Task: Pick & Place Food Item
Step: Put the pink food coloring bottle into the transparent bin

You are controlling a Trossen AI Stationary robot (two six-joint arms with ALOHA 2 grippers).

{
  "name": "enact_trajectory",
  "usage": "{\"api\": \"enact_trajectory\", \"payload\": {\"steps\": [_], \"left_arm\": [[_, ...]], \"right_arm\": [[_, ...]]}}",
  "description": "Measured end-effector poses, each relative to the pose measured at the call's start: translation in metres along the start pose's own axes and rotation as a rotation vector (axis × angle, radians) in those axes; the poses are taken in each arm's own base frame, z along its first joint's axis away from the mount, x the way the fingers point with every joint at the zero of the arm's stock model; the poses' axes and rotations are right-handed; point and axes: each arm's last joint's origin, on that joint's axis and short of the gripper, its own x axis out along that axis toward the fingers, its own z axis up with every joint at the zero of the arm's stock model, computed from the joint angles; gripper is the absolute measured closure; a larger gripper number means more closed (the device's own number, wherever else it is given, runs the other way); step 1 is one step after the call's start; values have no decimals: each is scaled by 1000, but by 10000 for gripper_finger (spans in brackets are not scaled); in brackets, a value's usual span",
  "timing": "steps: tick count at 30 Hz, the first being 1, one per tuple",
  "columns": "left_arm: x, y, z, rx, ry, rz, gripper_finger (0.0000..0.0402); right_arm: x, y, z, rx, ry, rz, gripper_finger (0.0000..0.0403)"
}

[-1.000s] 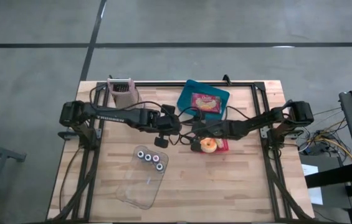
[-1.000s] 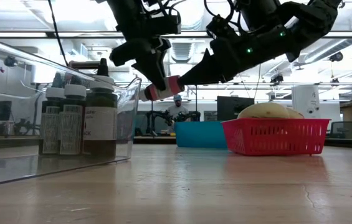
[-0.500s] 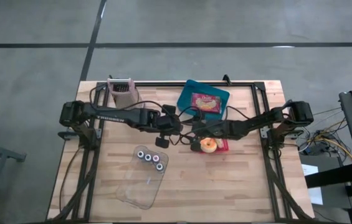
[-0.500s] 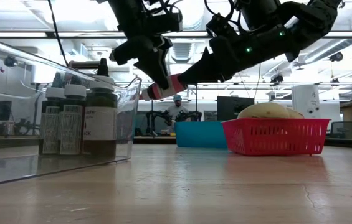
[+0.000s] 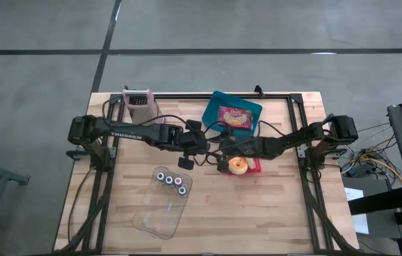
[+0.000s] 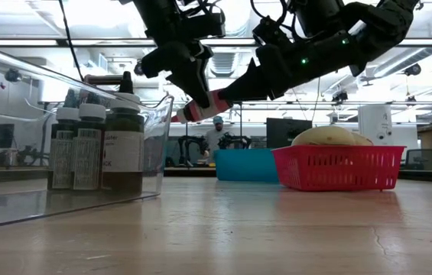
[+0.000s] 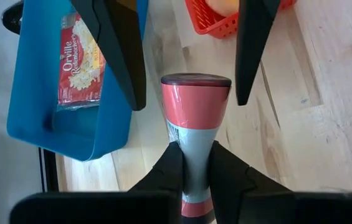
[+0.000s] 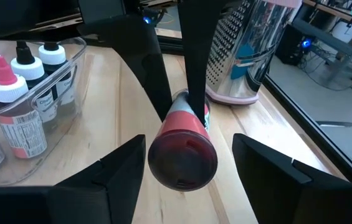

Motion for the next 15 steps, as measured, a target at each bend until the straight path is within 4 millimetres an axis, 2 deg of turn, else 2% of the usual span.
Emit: {"api": "enact_trajectory", "payload": {"steps": [15], "left_arm": [[0, 1, 2, 6, -17, 3, 355]], "right_arm": [[0, 0, 0, -4, 0, 0, 184]]}}
